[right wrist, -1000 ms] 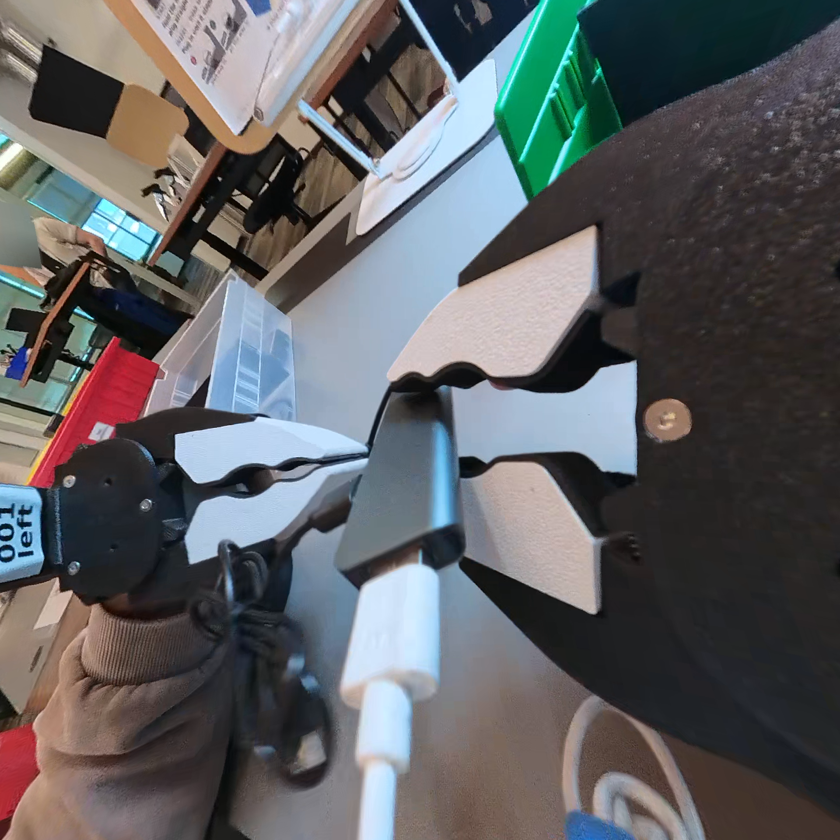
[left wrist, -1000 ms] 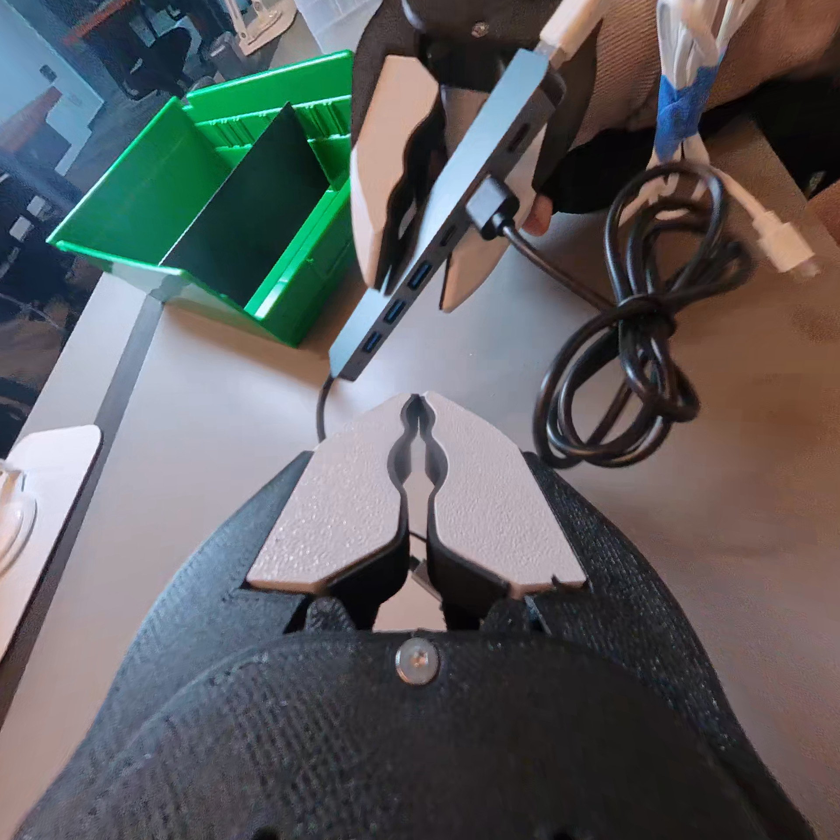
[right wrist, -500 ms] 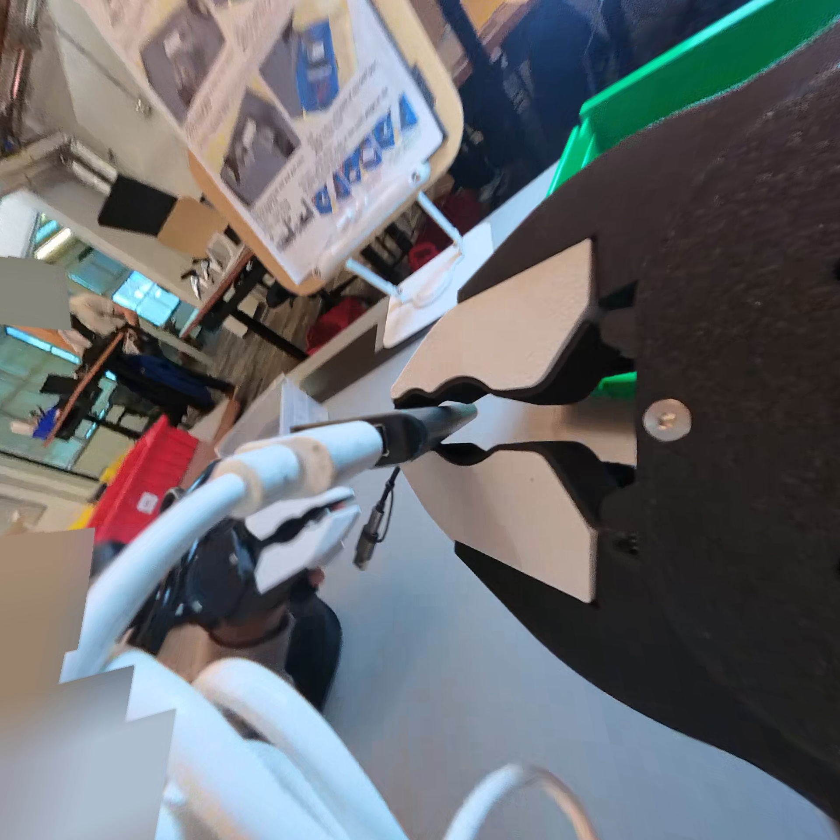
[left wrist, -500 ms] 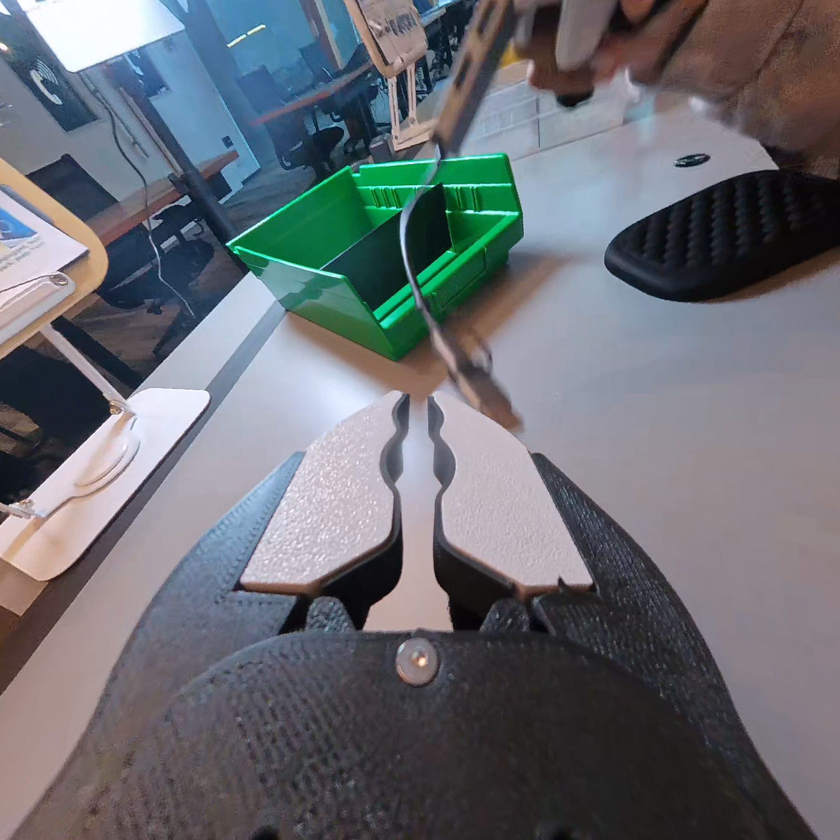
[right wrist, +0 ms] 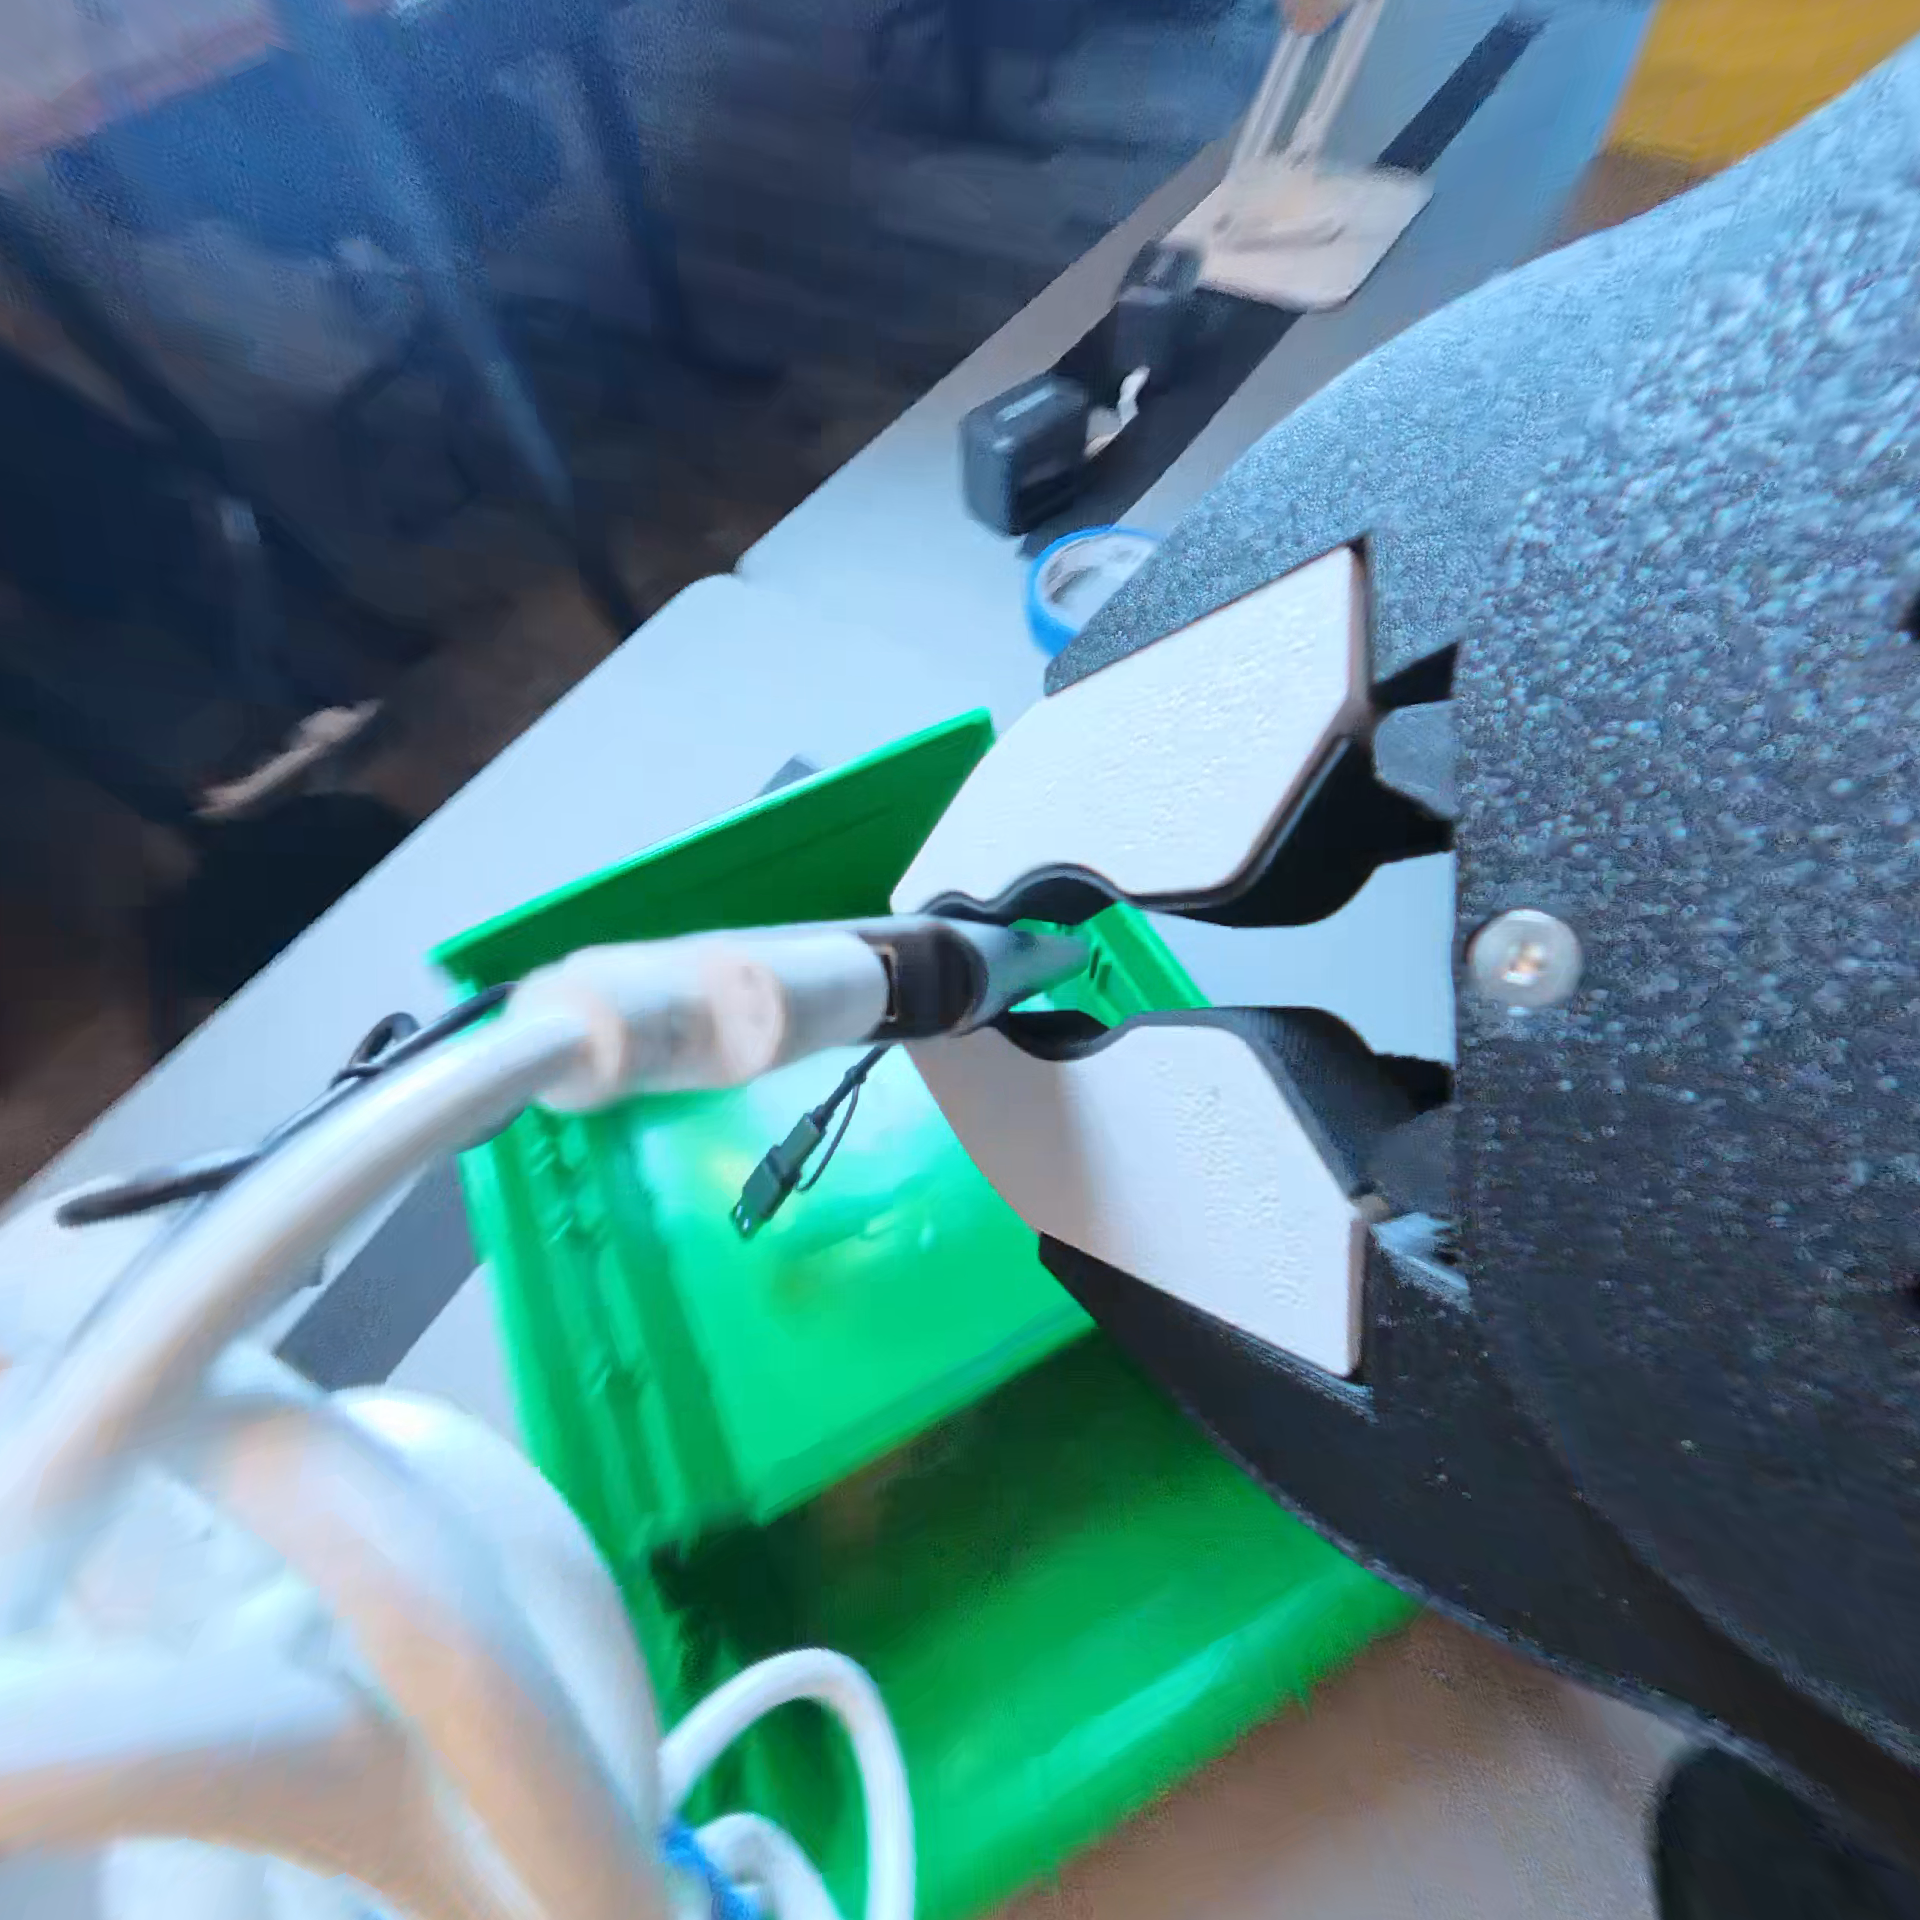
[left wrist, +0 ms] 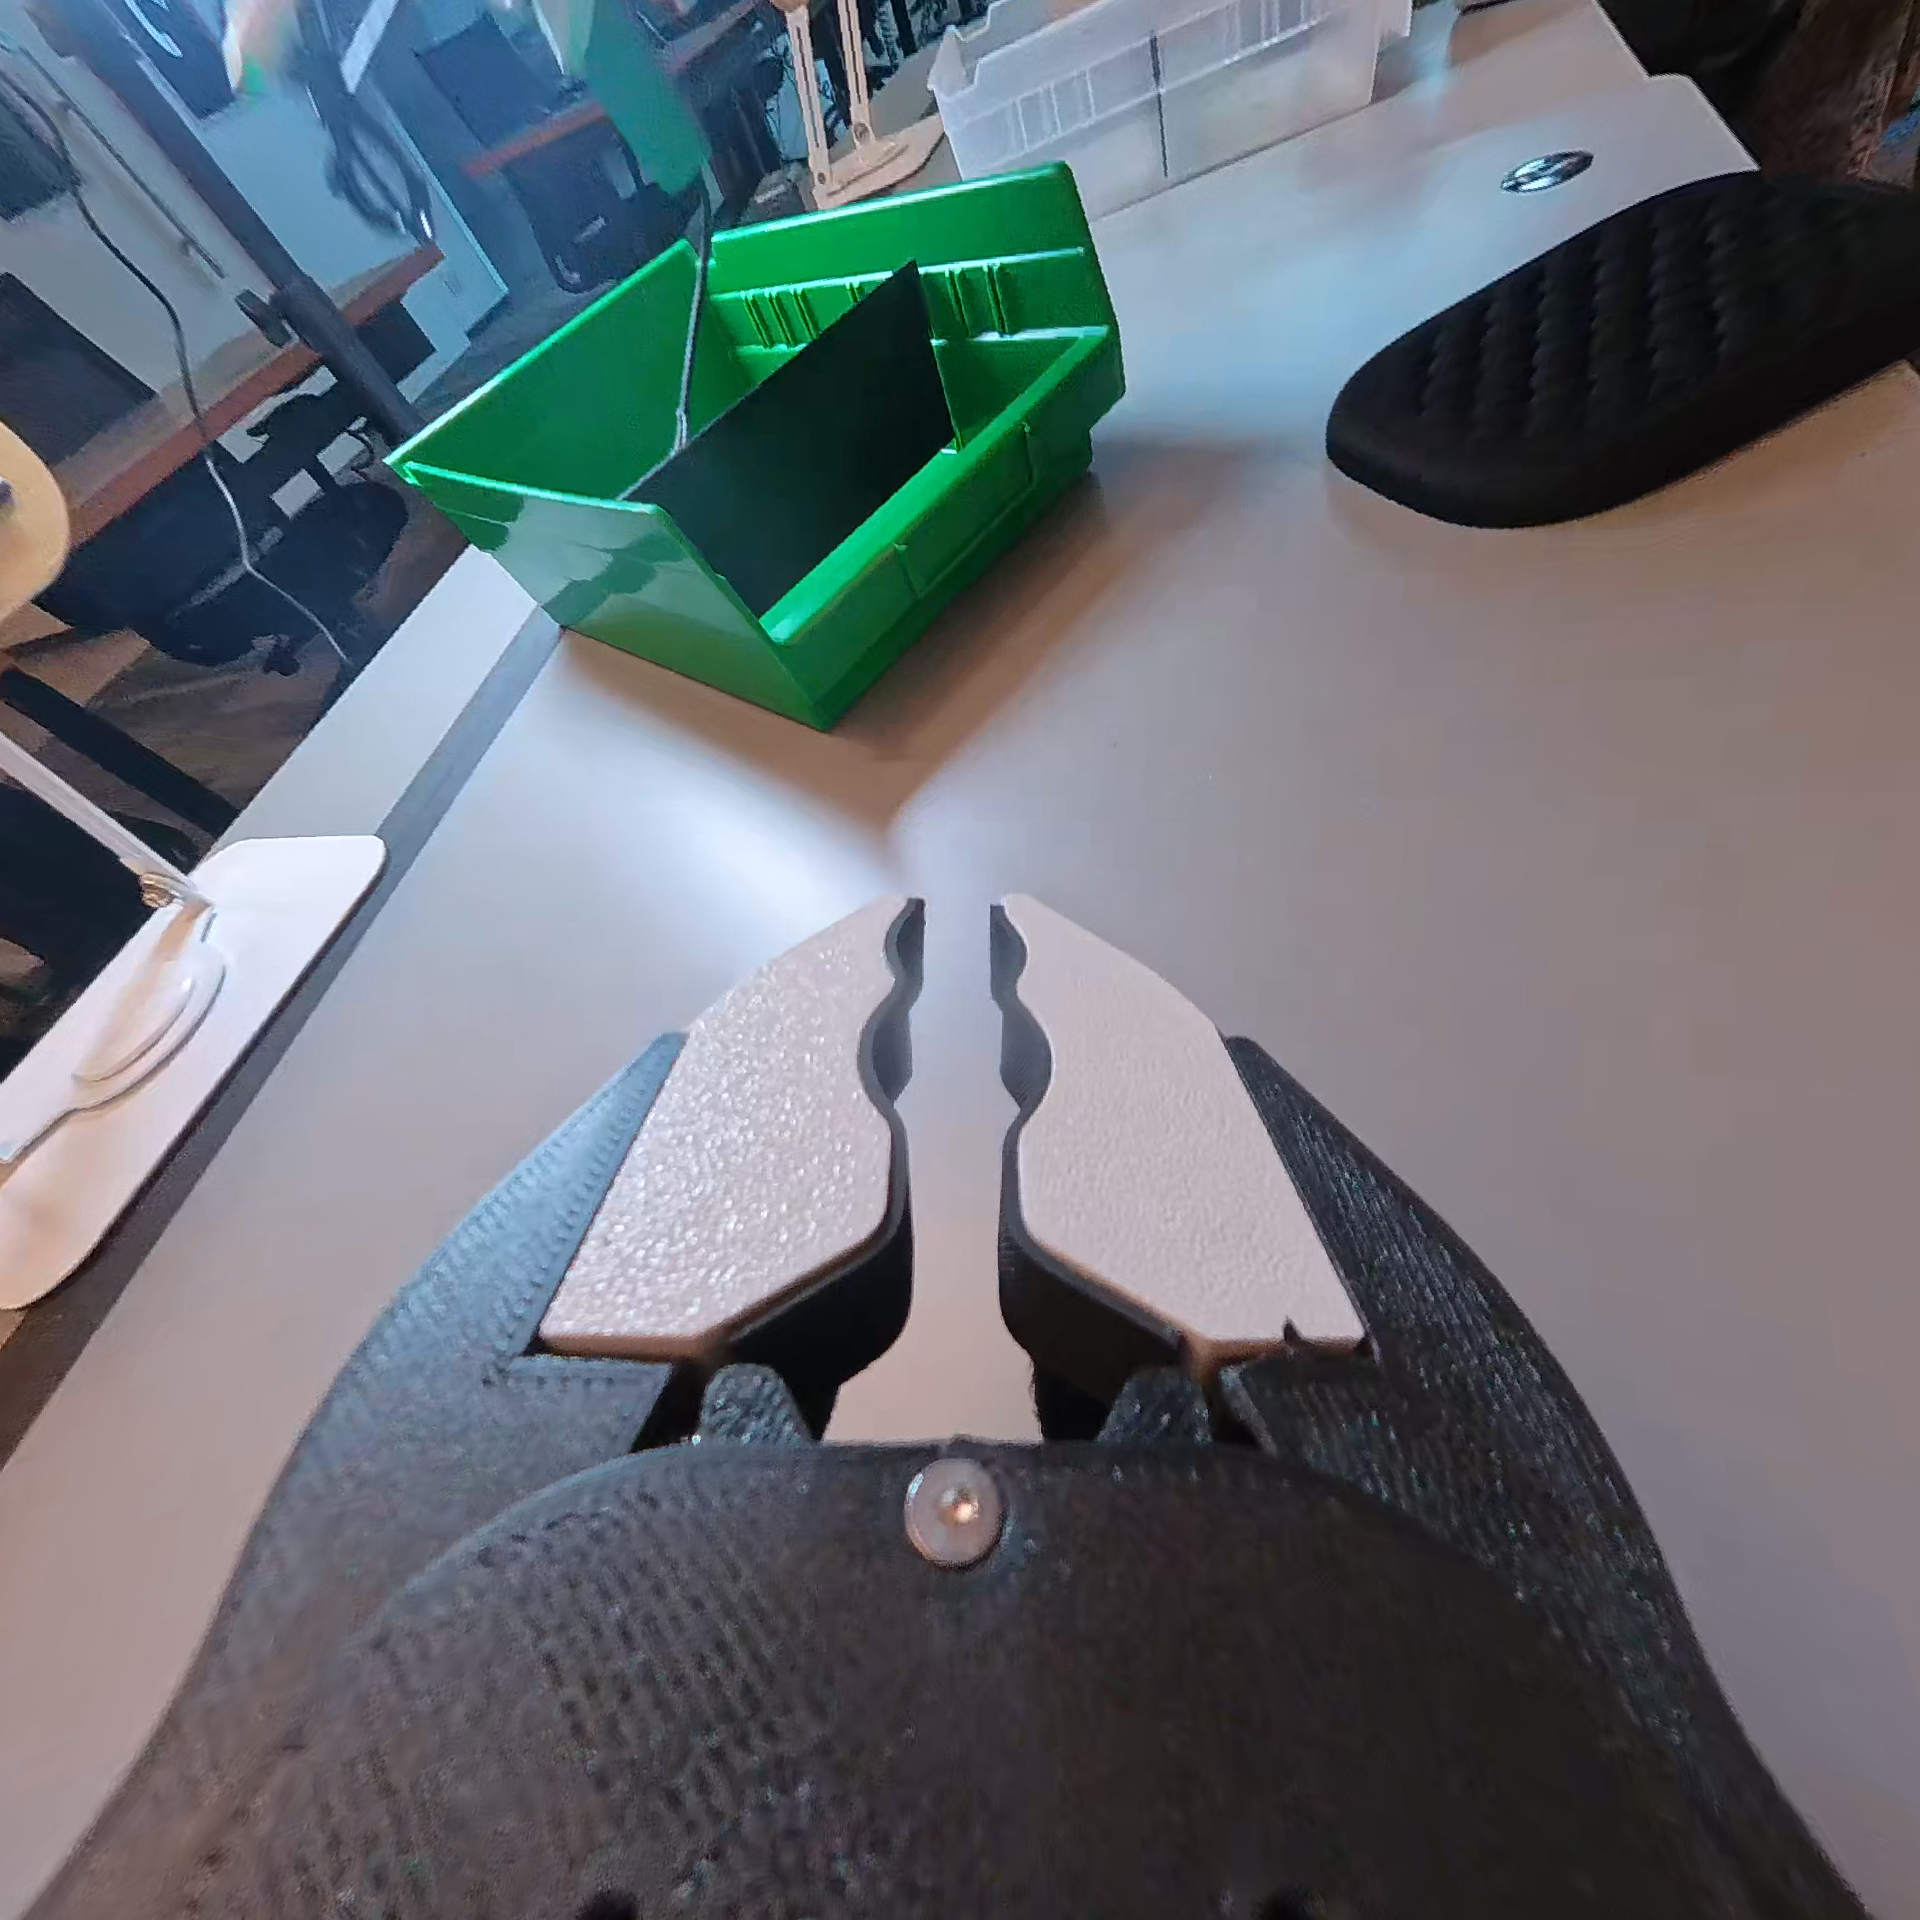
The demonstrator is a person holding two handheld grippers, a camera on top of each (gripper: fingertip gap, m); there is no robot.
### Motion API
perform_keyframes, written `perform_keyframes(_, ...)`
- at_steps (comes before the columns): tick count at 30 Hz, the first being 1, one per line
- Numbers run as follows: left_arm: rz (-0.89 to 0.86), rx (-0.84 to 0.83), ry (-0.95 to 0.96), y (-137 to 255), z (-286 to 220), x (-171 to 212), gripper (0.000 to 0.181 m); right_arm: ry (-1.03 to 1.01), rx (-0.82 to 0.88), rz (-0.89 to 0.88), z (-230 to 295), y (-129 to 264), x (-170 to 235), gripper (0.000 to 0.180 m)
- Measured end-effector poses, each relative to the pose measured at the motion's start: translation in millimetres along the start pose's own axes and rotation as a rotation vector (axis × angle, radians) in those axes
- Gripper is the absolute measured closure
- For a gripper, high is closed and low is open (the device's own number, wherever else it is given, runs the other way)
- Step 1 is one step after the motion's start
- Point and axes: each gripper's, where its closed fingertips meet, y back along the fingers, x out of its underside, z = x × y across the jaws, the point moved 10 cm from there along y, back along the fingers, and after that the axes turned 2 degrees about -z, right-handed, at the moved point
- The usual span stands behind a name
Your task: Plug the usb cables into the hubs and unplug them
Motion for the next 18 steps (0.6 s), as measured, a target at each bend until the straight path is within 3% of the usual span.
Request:
perform_keyframes(1,0.004,0.006,0.002,-1.0,-1.1,1.4,0.168,0.027,0.043,0.088,-0.8,-23.9,3.0,0.168)
perform_keyframes(5,0.028,0.020,0.015,-5.2,-4.8,8.7,0.169,0.174,0.076,0.397,11.9,-112.3,22.0,0.168)
perform_keyframes(9,0.056,0.030,0.017,-8.2,-6.4,13.6,0.168,0.277,-0.077,0.571,30.6,-145.5,27.8,0.154)
perform_keyframes(14,0.051,0.041,0.040,-8.8,-6.5,13.7,0.168,0.273,-0.235,0.490,28.5,-114.8,11.3,0.126)
perform_keyframes(18,0.044,0.009,0.063,-7.6,-4.6,11.6,0.167,0.221,-0.299,0.179,31.4,-62.9,-7.6,0.124)
